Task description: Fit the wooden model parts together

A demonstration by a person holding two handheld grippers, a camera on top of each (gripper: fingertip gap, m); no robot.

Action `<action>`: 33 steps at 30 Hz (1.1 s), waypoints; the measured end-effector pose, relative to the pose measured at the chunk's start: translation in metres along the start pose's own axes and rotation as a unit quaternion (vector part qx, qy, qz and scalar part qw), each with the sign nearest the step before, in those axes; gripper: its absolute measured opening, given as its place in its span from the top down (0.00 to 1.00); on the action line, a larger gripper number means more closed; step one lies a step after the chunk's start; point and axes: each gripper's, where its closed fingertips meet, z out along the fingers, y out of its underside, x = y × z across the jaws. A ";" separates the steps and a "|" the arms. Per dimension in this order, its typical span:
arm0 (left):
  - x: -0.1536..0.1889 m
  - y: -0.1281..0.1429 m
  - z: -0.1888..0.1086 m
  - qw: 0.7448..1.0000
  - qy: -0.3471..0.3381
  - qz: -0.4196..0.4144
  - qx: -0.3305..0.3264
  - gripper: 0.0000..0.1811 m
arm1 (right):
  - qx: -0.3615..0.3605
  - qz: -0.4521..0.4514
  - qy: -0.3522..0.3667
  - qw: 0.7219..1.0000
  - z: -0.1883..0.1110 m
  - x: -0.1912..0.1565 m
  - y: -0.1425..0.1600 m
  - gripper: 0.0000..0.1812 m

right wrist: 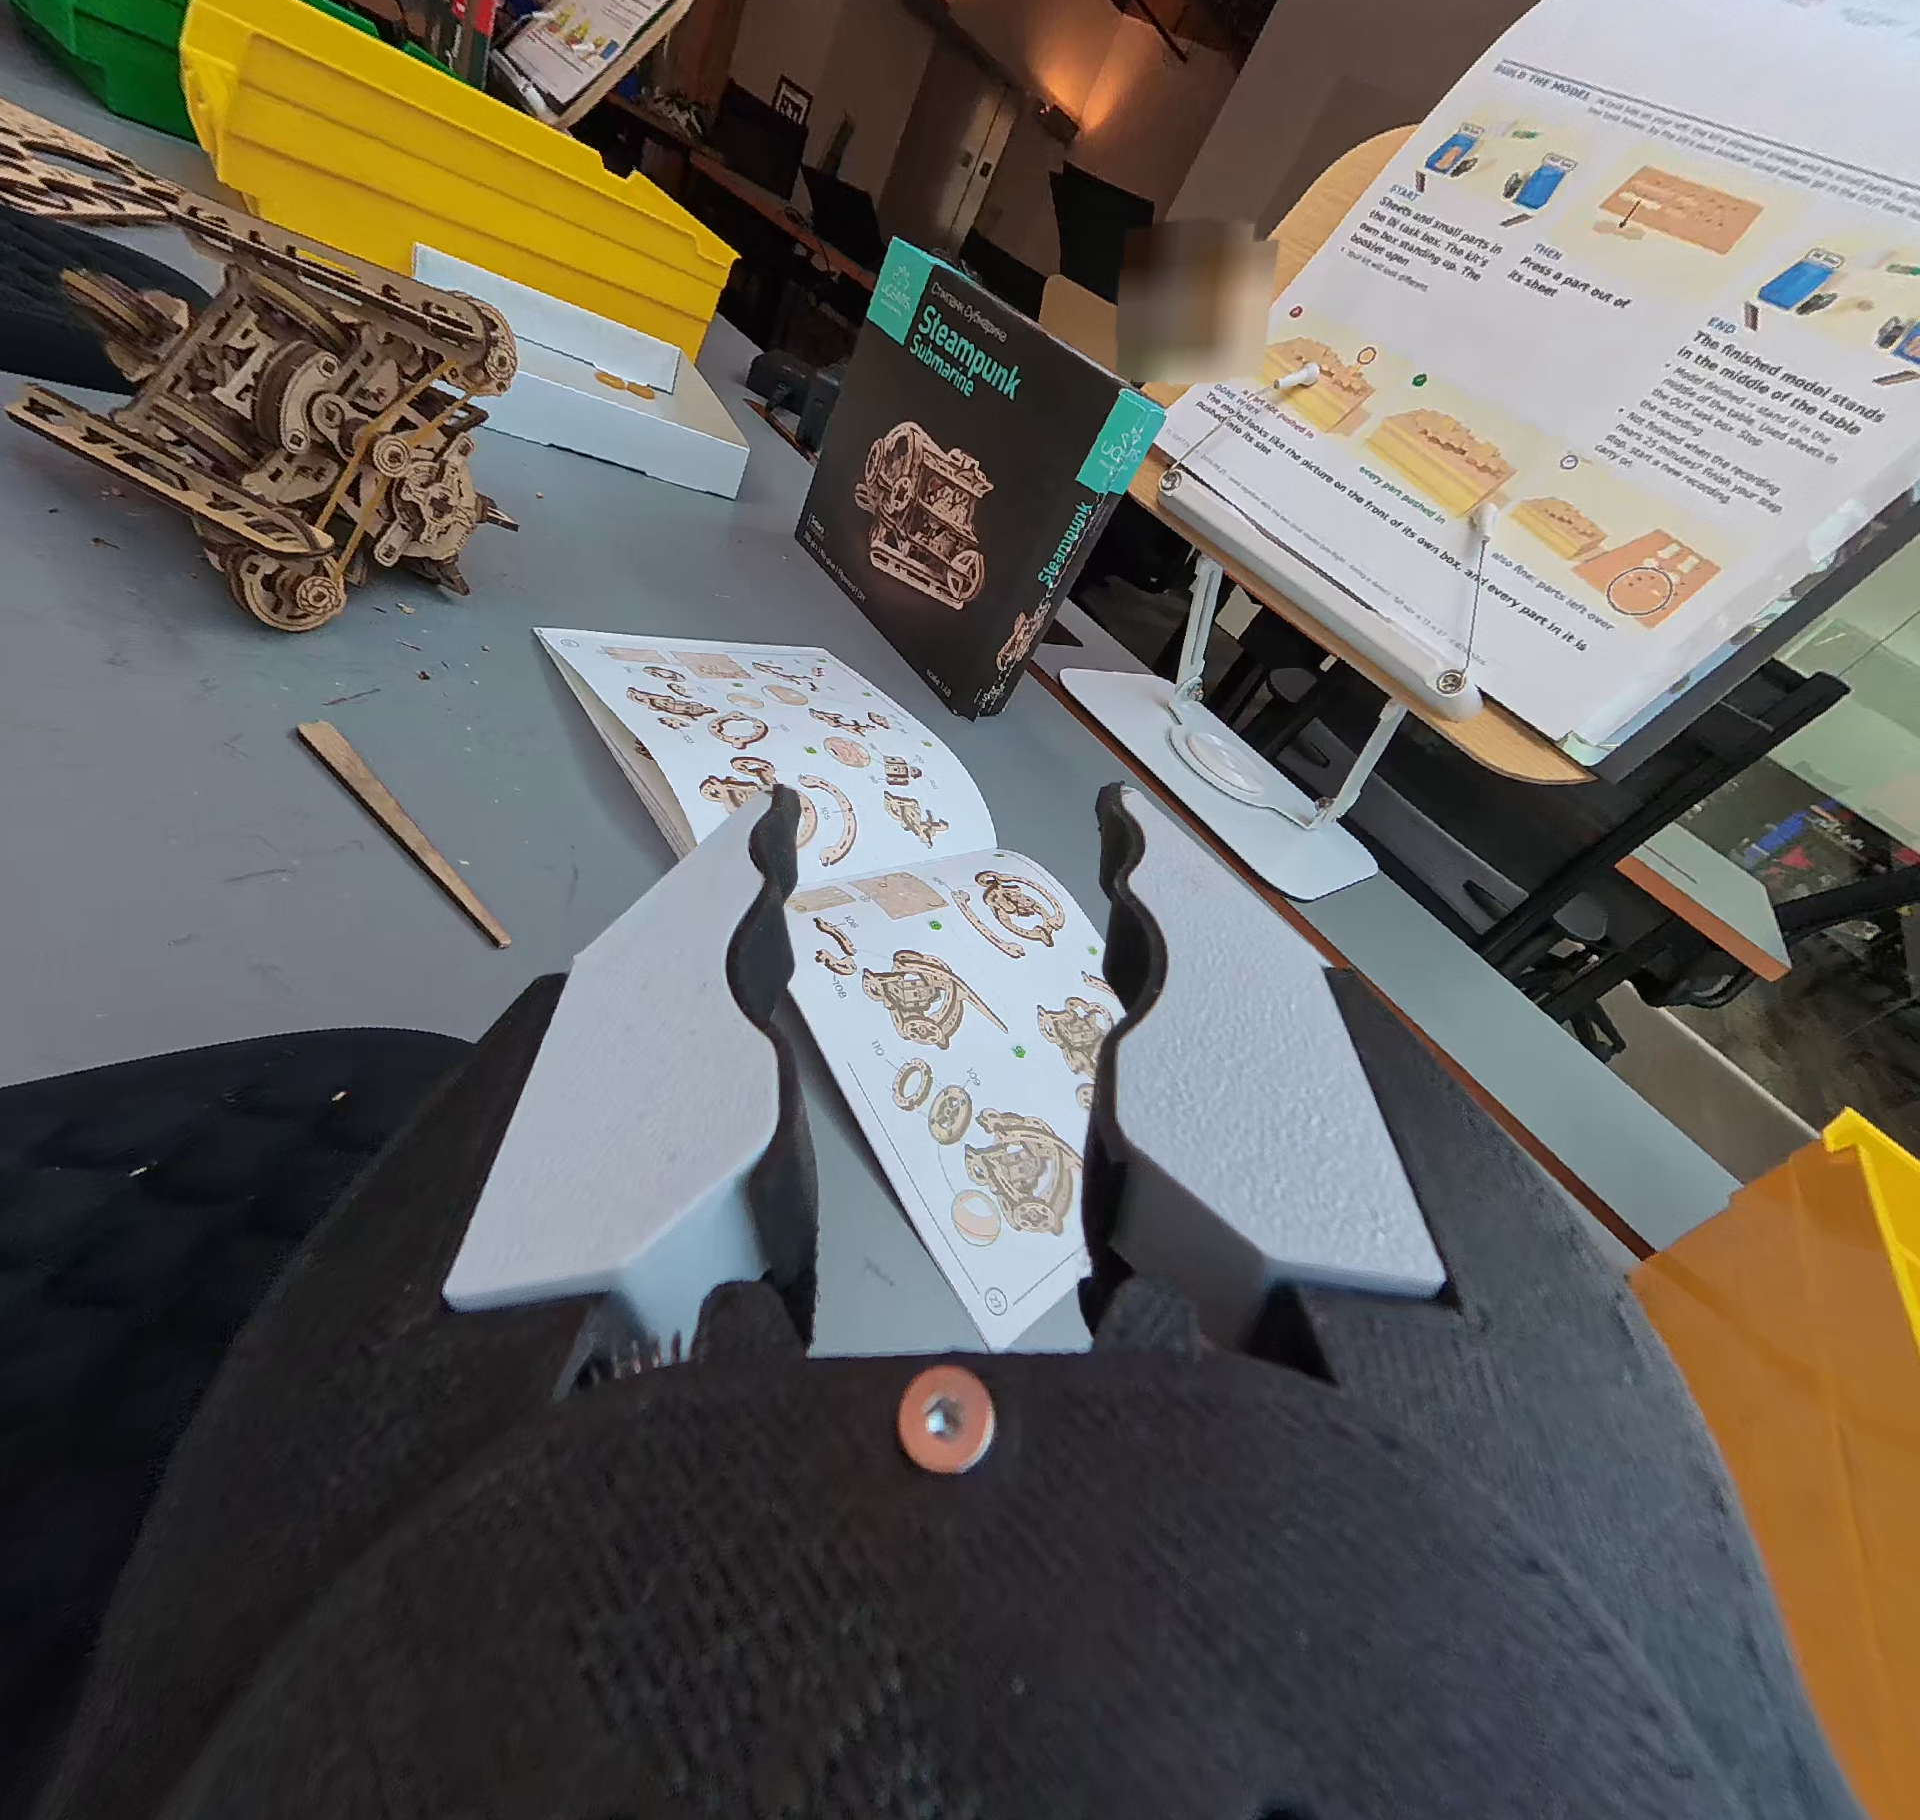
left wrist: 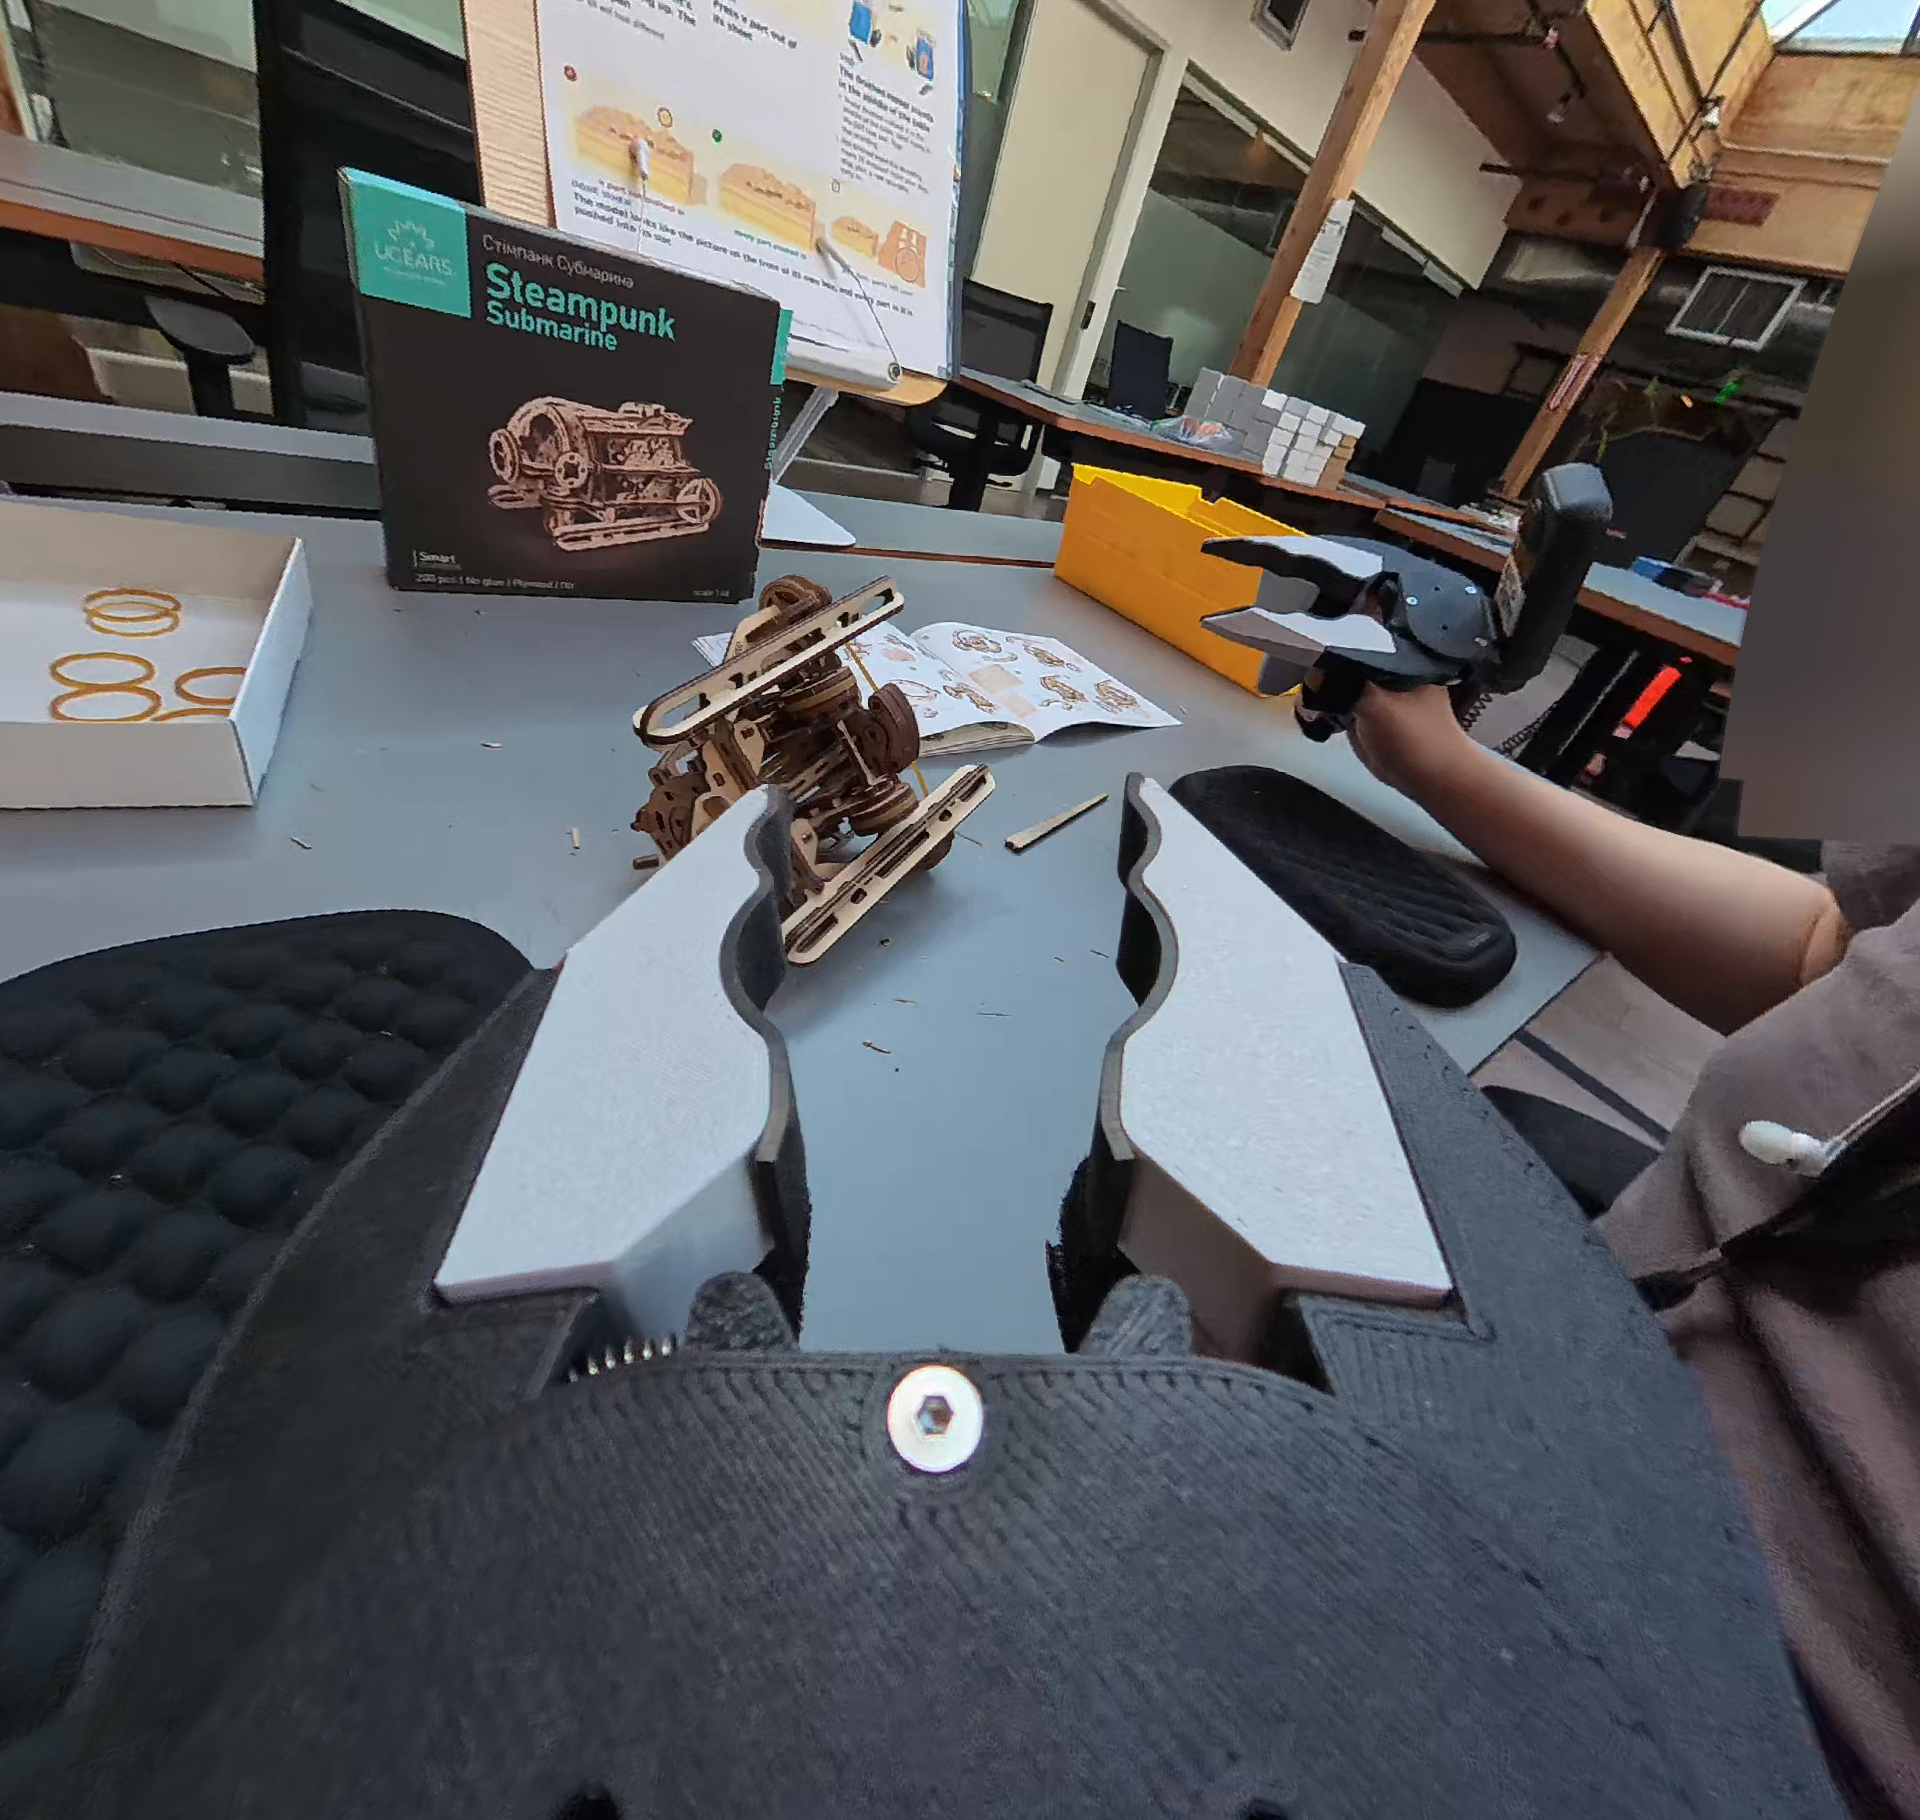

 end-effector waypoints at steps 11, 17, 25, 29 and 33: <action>-0.025 -0.026 0.052 0.988 0.028 0.139 -0.062 0.64 | -0.045 -0.051 0.111 0.991 -0.031 0.062 0.033 0.69; -0.040 -0.017 0.072 0.983 0.044 0.123 -0.128 0.60 | -0.022 -0.019 0.124 0.992 -0.043 0.073 0.030 0.69; -0.063 0.005 0.058 0.981 0.013 0.062 -0.181 0.56 | -0.034 -0.010 0.066 0.997 -0.033 0.055 0.027 0.68; -0.071 0.014 0.055 0.980 0.019 0.032 -0.194 0.56 | -0.053 0.101 -0.069 0.991 -0.008 0.001 0.021 0.67; -0.075 0.024 0.062 0.974 0.033 0.027 -0.223 0.56 | -0.053 0.267 -0.291 0.917 0.042 -0.093 -0.050 0.54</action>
